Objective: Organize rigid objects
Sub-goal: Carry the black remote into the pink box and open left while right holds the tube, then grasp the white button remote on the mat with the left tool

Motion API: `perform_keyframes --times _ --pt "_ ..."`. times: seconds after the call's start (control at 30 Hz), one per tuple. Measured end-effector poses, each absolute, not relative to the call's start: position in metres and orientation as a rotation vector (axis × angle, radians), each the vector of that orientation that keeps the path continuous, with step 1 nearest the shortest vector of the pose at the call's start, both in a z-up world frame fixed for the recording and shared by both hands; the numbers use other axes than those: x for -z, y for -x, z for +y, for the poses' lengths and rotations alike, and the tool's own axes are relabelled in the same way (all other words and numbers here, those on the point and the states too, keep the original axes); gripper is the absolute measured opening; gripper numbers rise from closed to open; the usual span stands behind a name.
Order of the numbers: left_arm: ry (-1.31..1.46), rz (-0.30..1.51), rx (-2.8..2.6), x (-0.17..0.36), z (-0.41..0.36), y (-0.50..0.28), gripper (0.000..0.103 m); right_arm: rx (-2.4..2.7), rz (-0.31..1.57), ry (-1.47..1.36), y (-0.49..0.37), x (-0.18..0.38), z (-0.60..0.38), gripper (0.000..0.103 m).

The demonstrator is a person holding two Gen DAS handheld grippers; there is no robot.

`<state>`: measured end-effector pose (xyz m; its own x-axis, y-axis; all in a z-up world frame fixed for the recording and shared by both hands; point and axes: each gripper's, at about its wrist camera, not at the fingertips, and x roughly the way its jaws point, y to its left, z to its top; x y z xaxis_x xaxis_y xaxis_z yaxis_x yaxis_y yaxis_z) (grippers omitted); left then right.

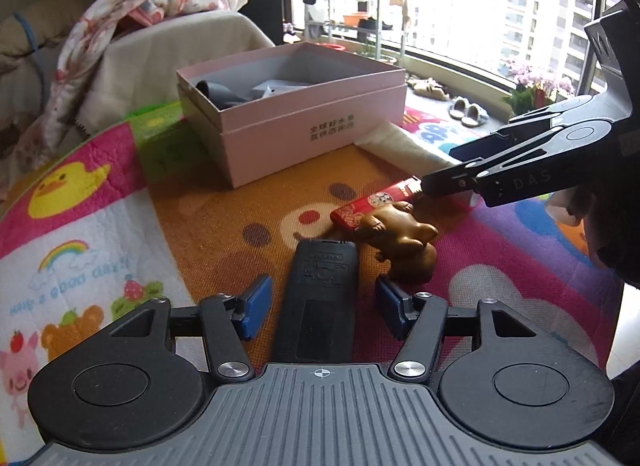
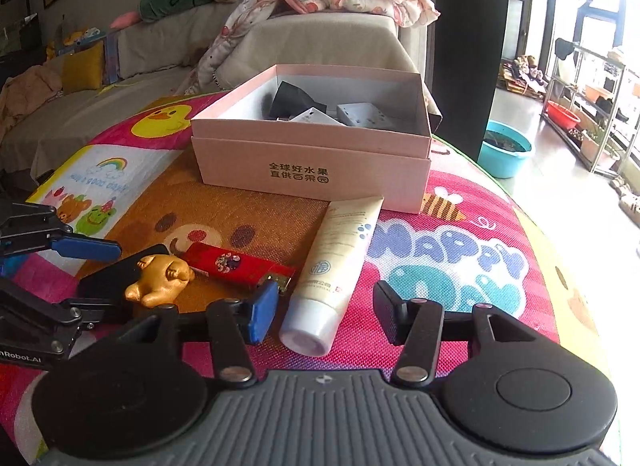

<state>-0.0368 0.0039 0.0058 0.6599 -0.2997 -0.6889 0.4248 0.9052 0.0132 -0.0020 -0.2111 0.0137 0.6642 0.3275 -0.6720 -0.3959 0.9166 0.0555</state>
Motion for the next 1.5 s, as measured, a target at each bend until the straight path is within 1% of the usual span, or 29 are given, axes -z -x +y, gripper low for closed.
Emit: perform_keyframes --times 0.13,0.17,0.2,0.23,0.27,0.3,0.43,0.53,0.57,0.6,0.63,0.83,0.93,0.97,1.07,1.17,1.27,1.33,1.37,1.43,1.47,1.5 --pt "-0.179 0.719 0.429 -0.003 0.003 0.036 0.061 -0.422 0.759 0.095 -0.007 -0.009 -0.203 0.05" --pt "-0.173 0.716 0.438 -0.003 0.004 0.038 0.055 -0.421 0.763 0.111 -0.007 -0.007 -0.2 0.046" --pt "-0.17 0.712 0.44 -0.003 0.004 0.04 0.047 -0.418 0.753 0.132 -0.004 -0.007 -0.199 0.041" --pt "-0.182 0.705 0.443 -0.004 0.003 0.043 0.043 -0.423 0.749 0.157 -0.002 -0.007 -0.198 0.038" --pt "-0.195 0.704 0.455 -0.004 0.002 0.045 0.043 -0.43 0.75 0.171 0.001 -0.009 -0.198 0.032" --pt "-0.203 0.7 0.466 -0.004 0.002 0.048 0.043 -0.434 0.757 0.185 0.005 -0.011 -0.199 0.03" --pt "-0.232 0.673 0.481 -0.01 0.002 0.061 0.043 -0.468 0.762 0.19 0.024 -0.021 -0.21 0.029" --pt "-0.193 0.635 0.483 -0.027 0.009 0.059 0.043 -0.482 0.726 0.172 0.033 -0.039 -0.219 0.029" --pt "-0.176 0.616 0.485 -0.036 0.012 0.056 0.034 -0.483 0.704 0.156 0.034 -0.049 -0.222 0.029" --pt "-0.162 0.595 0.489 -0.046 0.014 0.051 0.001 -0.484 0.679 0.138 0.033 -0.059 -0.225 0.029" --pt "-0.159 0.568 0.481 -0.057 0.015 0.045 0.008 -0.483 0.653 0.119 0.029 -0.07 -0.227 0.029" --pt "-0.146 0.395 0.433 -0.125 0.019 0.0 0.008 -0.429 0.488 0.047 -0.014 -0.133 -0.227 0.029" --pt "-0.09 0.417 0.452 -0.133 0.026 -0.01 0.009 -0.415 0.487 0.015 -0.036 -0.146 -0.224 0.029" --pt "-0.084 0.431 0.458 -0.13 0.028 -0.008 0.011 -0.41 0.494 0.011 -0.04 -0.145 -0.223 0.029" --pt "-0.129 0.506 0.477 -0.101 0.033 0.008 0.014 -0.392 0.526 0.04 -0.035 -0.128 -0.222 0.029" --pt "-0.198 0.643 0.463 -0.057 0.036 0.021 0.014 -0.373 0.593 0.104 -0.02 -0.091 -0.219 0.029" --pt "-0.27 0.731 0.435 -0.024 0.038 0.032 0.014 -0.342 0.667 0.145 -0.004 -0.052 -0.218 0.029" --pt "-0.295 0.748 0.425 -0.013 0.04 0.037 0.015 -0.339 0.714 0.128 0.005 -0.032 -0.22 0.029" --pt "-0.307 0.726 0.431 -0.012 0.04 0.041 0.016 -0.345 0.735 0.11 0.009 -0.024 -0.221 0.029" --pt "-0.308 0.737 0.432 -0.014 0.039 0.04 0.017 -0.365 0.767 0.078 0.013 -0.014 -0.222 0.029" --pt "-0.296 0.747 0.44 -0.014 0.038 0.04 0.019 -0.38 0.778 0.061 0.015 -0.009 -0.222 0.029" --pt "-0.289 0.754 0.454 -0.015 0.036 0.038 0.025 -0.383 0.761 0.052 0.019 -0.006 -0.222 0.033"
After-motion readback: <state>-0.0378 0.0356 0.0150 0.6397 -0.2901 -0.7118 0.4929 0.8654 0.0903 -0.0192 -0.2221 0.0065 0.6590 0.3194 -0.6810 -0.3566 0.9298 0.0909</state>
